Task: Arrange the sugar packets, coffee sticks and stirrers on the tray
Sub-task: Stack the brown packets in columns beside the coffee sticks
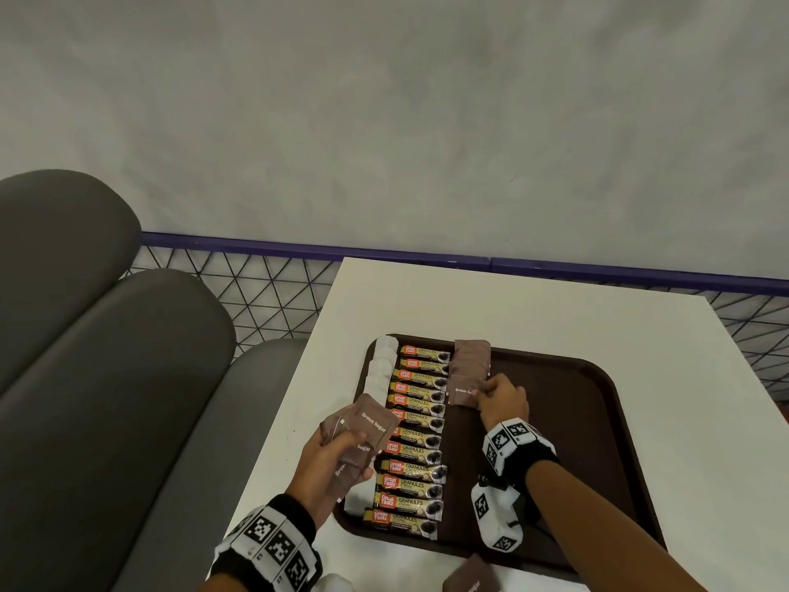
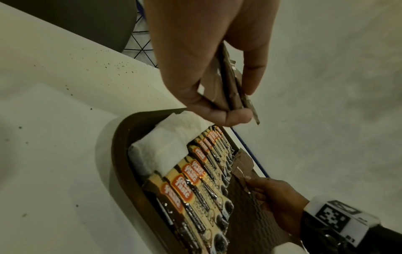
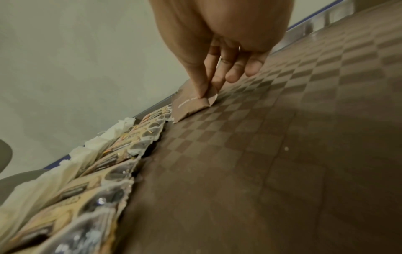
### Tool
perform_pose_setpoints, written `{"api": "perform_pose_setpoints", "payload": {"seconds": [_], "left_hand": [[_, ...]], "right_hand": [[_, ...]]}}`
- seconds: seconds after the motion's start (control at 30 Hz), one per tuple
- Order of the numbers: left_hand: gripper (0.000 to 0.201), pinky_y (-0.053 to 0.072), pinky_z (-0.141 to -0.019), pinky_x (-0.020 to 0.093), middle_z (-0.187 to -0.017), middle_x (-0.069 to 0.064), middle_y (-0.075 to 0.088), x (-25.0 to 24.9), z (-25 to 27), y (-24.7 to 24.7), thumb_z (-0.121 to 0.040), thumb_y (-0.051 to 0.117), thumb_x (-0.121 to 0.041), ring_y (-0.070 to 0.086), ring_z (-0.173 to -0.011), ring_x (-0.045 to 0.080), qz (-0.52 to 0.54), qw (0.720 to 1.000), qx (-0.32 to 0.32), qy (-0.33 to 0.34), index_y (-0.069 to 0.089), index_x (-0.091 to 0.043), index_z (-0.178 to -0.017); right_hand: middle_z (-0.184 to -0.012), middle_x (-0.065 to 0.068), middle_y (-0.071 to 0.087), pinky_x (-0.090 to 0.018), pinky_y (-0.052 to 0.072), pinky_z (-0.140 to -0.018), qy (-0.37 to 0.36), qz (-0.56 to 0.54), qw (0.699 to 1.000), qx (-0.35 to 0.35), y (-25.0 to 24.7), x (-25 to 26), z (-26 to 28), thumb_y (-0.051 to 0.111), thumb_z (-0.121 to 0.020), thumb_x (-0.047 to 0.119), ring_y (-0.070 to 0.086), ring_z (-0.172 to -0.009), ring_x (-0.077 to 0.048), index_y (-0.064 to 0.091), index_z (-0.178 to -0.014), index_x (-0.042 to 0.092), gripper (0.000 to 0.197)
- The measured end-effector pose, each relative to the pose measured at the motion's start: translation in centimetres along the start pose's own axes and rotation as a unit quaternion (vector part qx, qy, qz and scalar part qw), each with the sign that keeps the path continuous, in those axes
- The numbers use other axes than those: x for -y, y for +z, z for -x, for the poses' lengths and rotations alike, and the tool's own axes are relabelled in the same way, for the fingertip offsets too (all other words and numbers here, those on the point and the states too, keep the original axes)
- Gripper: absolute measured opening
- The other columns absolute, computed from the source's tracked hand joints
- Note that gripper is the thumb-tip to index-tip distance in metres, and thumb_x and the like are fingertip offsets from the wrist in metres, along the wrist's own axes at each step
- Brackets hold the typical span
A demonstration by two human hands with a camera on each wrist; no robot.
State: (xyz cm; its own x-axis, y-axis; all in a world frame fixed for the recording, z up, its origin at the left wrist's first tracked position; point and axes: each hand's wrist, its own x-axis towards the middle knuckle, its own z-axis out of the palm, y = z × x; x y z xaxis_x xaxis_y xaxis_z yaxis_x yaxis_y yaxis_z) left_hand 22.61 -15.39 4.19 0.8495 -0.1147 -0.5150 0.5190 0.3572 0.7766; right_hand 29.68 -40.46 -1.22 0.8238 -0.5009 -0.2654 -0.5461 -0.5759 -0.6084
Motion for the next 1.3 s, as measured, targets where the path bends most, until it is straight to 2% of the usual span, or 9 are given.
{"api": "perform_pose_setpoints", "payload": {"seconds": [0.07, 0.2, 0.33, 0.47, 0.57, 0.8, 0.97, 1.2, 1.3], "left_hand": [[0.03, 0.05, -0.051, 0.028, -0.087, 0.011, 0.069, 0.0, 0.1, 0.0, -0.085, 0.056, 0.002, 0.06, -0.072, 0.024, 0.005, 1.0, 0.0, -0.002, 0.061, -0.016, -0.108], [0.029, 0.049, -0.05, 0.027, -0.09, 0.013, 0.068, 0.0, 0.3, 0.2, -0.085, 0.055, 0.001, 0.06, -0.072, 0.025, 0.013, 1.0, 0.003, -0.004, 0.061, -0.015, -0.109], [0.035, 0.049, -0.053, 0.029, -0.096, 0.012, 0.068, 0.0, 0.7, 0.2, -0.084, 0.057, 0.001, 0.061, -0.075, 0.023, -0.001, 1.0, 0.005, 0.005, 0.06, -0.018, -0.114], [0.039, 0.049, -0.055, 0.029, -0.099, 0.01, 0.067, -0.2, 1.1, 0.5, -0.085, 0.059, 0.0, 0.061, -0.074, 0.02, -0.01, 1.0, 0.016, 0.009, 0.058, -0.017, -0.119], [0.039, 0.049, -0.051, 0.027, -0.098, 0.011, 0.066, -0.1, 1.2, 1.0, -0.085, 0.059, 0.0, 0.06, -0.071, 0.019, -0.017, 1.0, 0.02, 0.014, 0.056, -0.015, -0.121], [0.035, 0.05, -0.053, 0.029, -0.101, 0.017, 0.064, 0.3, 1.9, 2.8, -0.086, 0.057, 0.003, 0.06, -0.074, 0.024, 0.003, 0.999, 0.024, 0.031, 0.055, -0.014, -0.116], [0.038, 0.05, -0.051, 0.028, -0.099, 0.019, 0.06, 0.9, 2.0, 3.9, -0.087, 0.056, 0.003, 0.059, -0.068, 0.021, -0.009, 0.999, 0.035, 0.037, 0.051, -0.007, -0.123], [0.041, 0.053, -0.065, 0.036, -0.099, 0.022, 0.064, 1.5, 1.9, 3.7, -0.085, 0.055, 0.006, 0.063, -0.083, 0.028, -0.006, 0.998, 0.068, -0.001, 0.054, -0.012, -0.121], [0.037, 0.05, -0.069, 0.039, -0.086, 0.018, 0.062, 0.9, 2.2, 3.3, -0.082, 0.045, 0.017, 0.057, -0.083, 0.03, 0.025, 0.996, 0.084, -0.008, 0.061, -0.012, -0.098]], "right_hand": [[-0.106, -0.014, 0.052, -0.036, 0.042, -0.093, -0.005, 0.012, 1.0, -0.004, -0.2, 0.3, 0.3, 0.06, -0.086, 0.022, 0.053, -0.101, -0.033, 0.06, -0.099, 0.013, 0.016], [-0.073, 0.006, 0.04, -0.038, 0.04, -0.095, -0.03, 0.035, 0.999, -0.013, -0.5, 0.6, 0.6, 0.058, -0.088, 0.021, 0.049, -0.108, -0.032, 0.059, -0.102, 0.009, 0.018], [-0.103, -0.009, 0.061, -0.04, 0.042, -0.091, -0.023, 0.017, 0.999, -0.026, -0.5, 0.3, 0.5, 0.065, -0.083, 0.023, 0.045, -0.109, -0.028, 0.053, -0.098, 0.012, 0.023], [-0.116, -0.013, 0.054, -0.04, 0.038, -0.091, -0.039, -0.022, 0.997, -0.066, -0.8, 0.0, 1.1, 0.072, -0.076, 0.027, 0.04, -0.114, -0.03, 0.044, -0.117, 0.008, 0.053], [-0.111, -0.01, 0.052, -0.034, 0.037, -0.087, -0.097, -0.073, 0.991, -0.061, -1.2, 0.4, 2.4, 0.07, -0.078, 0.027, 0.038, -0.11, -0.024, 0.045, -0.117, 0.009, 0.05], [-0.107, -0.005, 0.057, -0.016, 0.038, -0.076, -0.129, -0.27, 0.937, 0.178, -1.5, 1.8, 6.9, 0.06, -0.086, 0.032, 0.053, -0.101, -0.016, 0.052, -0.106, 0.011, 0.03], [-0.101, 0.0, 0.057, -0.021, 0.041, -0.076, -0.127, -0.236, 0.917, 0.295, -1.0, 1.2, 9.2, 0.06, -0.086, 0.037, 0.053, -0.093, -0.012, 0.05, -0.097, 0.017, 0.025], [-0.081, 0.001, 0.059, -0.014, 0.044, -0.056, -0.113, -0.298, 0.919, 0.233, -1.6, 0.5, 8.9, 0.061, -0.086, 0.008, 0.055, -0.069, -0.009, 0.052, -0.085, 0.014, 0.01], [-0.082, -0.005, 0.06, -0.018, 0.045, -0.054, -0.087, -0.307, 0.933, 0.167, -2.1, -0.2, 7.4, 0.056, -0.088, 0.004, 0.056, -0.064, -0.013, 0.05, -0.085, 0.014, 0.013]]}}
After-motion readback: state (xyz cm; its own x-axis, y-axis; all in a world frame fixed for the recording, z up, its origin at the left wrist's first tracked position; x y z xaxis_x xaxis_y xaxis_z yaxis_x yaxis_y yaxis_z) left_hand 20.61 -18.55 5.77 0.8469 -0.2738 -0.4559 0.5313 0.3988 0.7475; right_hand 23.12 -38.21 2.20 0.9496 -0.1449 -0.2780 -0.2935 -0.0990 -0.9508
